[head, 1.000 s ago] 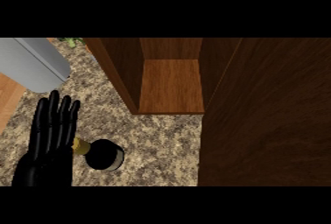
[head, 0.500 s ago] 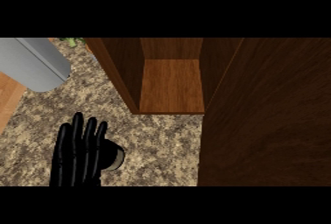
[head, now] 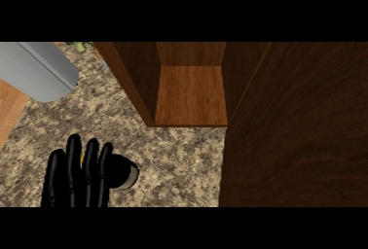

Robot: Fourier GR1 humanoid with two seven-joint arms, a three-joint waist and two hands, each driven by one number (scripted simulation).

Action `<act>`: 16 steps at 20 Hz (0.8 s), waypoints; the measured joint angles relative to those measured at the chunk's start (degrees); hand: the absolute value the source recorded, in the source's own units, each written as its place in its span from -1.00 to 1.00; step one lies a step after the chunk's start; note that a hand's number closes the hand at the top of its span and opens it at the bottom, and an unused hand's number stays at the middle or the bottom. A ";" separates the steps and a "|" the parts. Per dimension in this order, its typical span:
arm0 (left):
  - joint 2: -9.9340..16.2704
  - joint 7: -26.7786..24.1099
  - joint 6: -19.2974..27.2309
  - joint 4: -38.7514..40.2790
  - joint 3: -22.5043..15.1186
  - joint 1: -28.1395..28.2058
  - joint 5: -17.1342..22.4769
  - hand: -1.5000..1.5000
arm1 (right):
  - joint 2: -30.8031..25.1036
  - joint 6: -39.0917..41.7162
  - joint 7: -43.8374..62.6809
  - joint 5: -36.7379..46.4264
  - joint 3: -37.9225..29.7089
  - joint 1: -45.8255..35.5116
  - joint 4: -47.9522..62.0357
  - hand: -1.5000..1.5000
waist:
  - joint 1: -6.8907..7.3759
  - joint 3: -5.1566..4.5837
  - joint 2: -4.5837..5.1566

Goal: Pick up the wine, place it into the cabinet and close the cabinet

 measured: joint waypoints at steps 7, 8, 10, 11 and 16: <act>0.64 5.50 2.10 -0.49 -0.62 0.05 -2.80 -1.00 | 0.32 -1.67 4.53 0.47 -0.24 -4.10 -0.50 -1.00 | 0.15 -0.01 -0.05; 0.48 6.17 1.73 -0.56 -0.46 0.00 -2.92 -1.00 | 0.57 -2.04 4.95 0.68 0.18 -4.68 -0.50 -1.00 | 0.16 -0.01 -0.04; 0.62 6.85 1.52 -0.80 -0.91 0.86 -3.15 -1.00 | 0.59 -2.34 5.64 0.78 -0.14 -5.07 -0.69 -1.00 | 0.19 -0.01 -0.07; 0.71 6.70 1.63 -0.84 -0.97 1.20 -3.24 -1.00 | 0.53 -2.51 6.14 0.83 -0.18 -5.22 -0.86 -1.00 | 0.18 -0.02 -0.08; 1.96 7.41 1.18 -1.12 1.45 2.34 -3.46 -1.00 | 0.89 -3.16 6.55 1.81 0.57 -5.13 -1.36 -1.00 | 0.16 -0.03 -0.09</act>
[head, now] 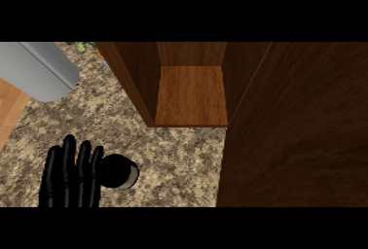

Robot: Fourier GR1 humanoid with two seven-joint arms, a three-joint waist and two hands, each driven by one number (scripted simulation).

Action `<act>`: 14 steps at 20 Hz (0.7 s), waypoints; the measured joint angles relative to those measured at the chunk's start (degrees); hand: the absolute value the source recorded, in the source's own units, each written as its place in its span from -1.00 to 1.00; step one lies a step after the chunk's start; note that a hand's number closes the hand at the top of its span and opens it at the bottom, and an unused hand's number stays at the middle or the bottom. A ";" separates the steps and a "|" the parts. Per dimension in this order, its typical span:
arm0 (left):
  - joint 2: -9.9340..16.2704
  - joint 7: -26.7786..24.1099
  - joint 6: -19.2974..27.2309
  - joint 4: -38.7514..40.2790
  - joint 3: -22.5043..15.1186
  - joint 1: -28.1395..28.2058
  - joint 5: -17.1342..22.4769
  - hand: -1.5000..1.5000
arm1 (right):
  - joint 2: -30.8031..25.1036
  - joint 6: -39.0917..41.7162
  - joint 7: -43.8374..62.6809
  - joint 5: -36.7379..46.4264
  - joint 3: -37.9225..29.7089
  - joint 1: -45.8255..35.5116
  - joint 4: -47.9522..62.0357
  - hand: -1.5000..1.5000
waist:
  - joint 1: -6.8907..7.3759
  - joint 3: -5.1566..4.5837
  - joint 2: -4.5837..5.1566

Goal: Pick up the wine, place it into the cabinet and close the cabinet

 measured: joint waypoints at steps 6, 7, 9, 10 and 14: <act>2.71 0.38 -0.30 -0.57 3.72 2.16 0.14 -1.00 | -0.81 0.04 0.85 0.41 -1.36 -0.51 -0.45 -1.00 | 0.10 -0.02 -0.06; 3.18 0.39 -0.32 -0.65 4.53 2.44 0.24 -1.00 | -0.86 0.10 1.00 0.46 -1.27 -0.67 -0.47 -1.00 | 0.11 -0.02 -0.05; 3.92 0.40 -0.33 -0.75 5.94 2.92 0.47 -1.00 | -0.58 -0.19 1.26 0.63 -1.22 -1.62 -0.30 -1.00 | 0.21 -0.03 -0.04; 4.27 -0.34 0.04 -0.70 6.41 3.47 0.68 -1.00 | -0.61 -0.34 1.72 0.67 -1.15 -1.66 -0.49 -1.00 | 0.13 -0.06 -0.04; 5.88 -1.62 0.01 -0.54 9.86 4.04 2.90 -1.00 | -0.75 -0.21 2.33 0.75 -1.07 -2.04 -0.76 -1.00 | -0.10 -0.11 -0.01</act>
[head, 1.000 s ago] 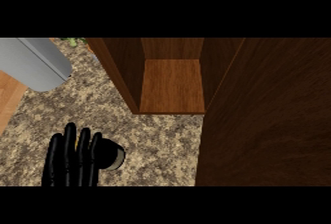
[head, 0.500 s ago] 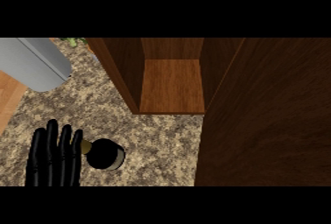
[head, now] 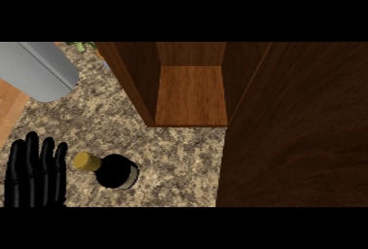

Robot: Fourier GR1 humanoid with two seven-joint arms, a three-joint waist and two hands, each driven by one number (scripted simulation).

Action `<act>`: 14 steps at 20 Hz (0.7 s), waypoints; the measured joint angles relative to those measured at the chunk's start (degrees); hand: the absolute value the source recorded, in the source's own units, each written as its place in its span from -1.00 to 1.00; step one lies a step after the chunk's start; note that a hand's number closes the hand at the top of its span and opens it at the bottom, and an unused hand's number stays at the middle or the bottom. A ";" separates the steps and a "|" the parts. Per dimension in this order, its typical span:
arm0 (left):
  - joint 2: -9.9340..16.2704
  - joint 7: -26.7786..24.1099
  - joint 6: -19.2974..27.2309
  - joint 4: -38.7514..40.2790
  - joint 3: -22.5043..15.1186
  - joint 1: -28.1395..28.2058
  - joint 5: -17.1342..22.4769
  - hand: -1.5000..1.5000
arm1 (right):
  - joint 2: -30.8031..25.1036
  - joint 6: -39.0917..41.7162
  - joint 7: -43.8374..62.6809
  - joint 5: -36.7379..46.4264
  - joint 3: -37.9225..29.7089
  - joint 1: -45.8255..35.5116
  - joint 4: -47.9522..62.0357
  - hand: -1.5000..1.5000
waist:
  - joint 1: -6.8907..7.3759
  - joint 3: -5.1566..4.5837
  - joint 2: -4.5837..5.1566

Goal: Pick up the wine, place it into the cabinet and close the cabinet

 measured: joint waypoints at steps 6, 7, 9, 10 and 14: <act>1.34 -3.33 0.17 -0.41 2.49 3.11 7.53 -1.00 | 0.02 0.06 0.72 0.10 0.09 -0.26 -0.10 -1.00 | -0.01 -0.09 -0.06; 1.65 -3.87 -0.22 -0.75 3.45 3.41 9.78 -1.00 | 0.12 -0.06 0.78 0.16 0.21 -0.25 -0.13 -1.00 | -0.06 -0.09 -0.05; 2.00 -5.81 -1.35 -1.86 5.54 4.41 15.68 -1.00 | 0.14 0.34 -0.13 0.17 -0.29 0.37 -0.07 -1.00 | -0.11 -0.10 0.00; 2.25 -7.18 -2.13 -2.43 6.43 5.52 18.51 -1.00 | 0.18 0.22 0.22 0.19 -0.07 0.37 -0.16 -1.00 | -0.08 -0.10 0.00; 1.89 -15.02 -6.95 0.01 11.40 8.62 29.39 -1.00 | 0.39 -0.04 1.09 0.44 0.76 -0.25 -0.20 -1.00 | 0.03 -0.09 0.05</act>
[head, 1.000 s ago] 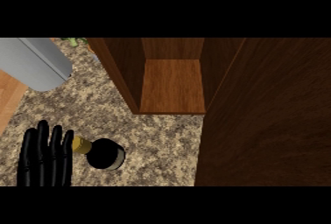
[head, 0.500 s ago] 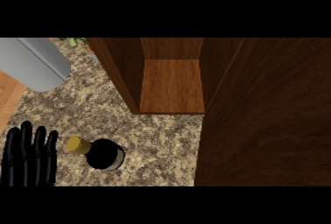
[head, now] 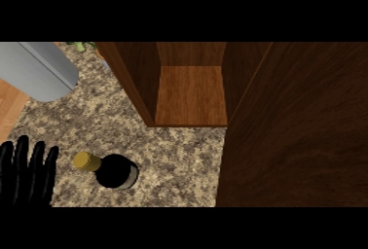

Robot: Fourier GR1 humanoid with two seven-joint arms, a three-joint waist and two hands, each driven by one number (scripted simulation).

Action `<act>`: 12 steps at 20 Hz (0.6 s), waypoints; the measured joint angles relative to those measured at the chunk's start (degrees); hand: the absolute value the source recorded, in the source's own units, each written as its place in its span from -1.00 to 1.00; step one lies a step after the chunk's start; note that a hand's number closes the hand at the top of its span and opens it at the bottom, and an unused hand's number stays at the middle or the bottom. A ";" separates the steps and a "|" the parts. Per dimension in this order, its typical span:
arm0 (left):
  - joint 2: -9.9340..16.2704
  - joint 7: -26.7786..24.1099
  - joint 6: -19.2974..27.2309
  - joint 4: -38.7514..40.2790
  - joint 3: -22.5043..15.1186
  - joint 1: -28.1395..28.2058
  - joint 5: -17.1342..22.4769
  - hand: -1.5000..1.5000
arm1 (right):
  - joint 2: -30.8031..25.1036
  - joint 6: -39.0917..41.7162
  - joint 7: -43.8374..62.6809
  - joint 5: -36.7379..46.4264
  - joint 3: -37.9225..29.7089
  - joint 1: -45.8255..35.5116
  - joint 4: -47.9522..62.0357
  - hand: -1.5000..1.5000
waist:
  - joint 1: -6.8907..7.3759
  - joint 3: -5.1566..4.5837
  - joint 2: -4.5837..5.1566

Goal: Pick up the wine, place it into the cabinet and close the cabinet

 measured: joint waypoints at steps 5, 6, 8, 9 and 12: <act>-1.56 -9.49 -7.11 6.18 5.66 3.40 9.78 -1.00 | -0.06 0.02 1.24 -0.05 -0.72 -0.86 -0.09 -1.00 | 0.03 0.05 0.03; -1.77 -11.85 -8.62 7.43 6.94 4.51 11.21 -1.00 | -0.05 0.18 0.92 -0.04 -0.93 -0.61 -0.06 -1.00 | 0.07 0.06 0.02; -2.81 -15.46 -10.55 11.51 8.70 4.23 12.74 -1.00 | -0.06 0.10 1.39 -0.08 -1.53 -1.40 -0.03 -1.00 | -0.01 0.09 0.06; -2.96 -17.06 -11.64 12.96 9.70 4.66 13.51 -1.00 | 0.05 -0.08 1.71 -0.04 -1.44 -1.81 -0.01 -1.00 | 0.01 0.09 0.06; -3.88 -21.75 -14.08 16.48 10.77 6.35 14.52 -1.00 | -0.21 0.10 2.44 -0.08 -1.69 -2.44 -0.18 -1.00 | -0.01 0.12 0.05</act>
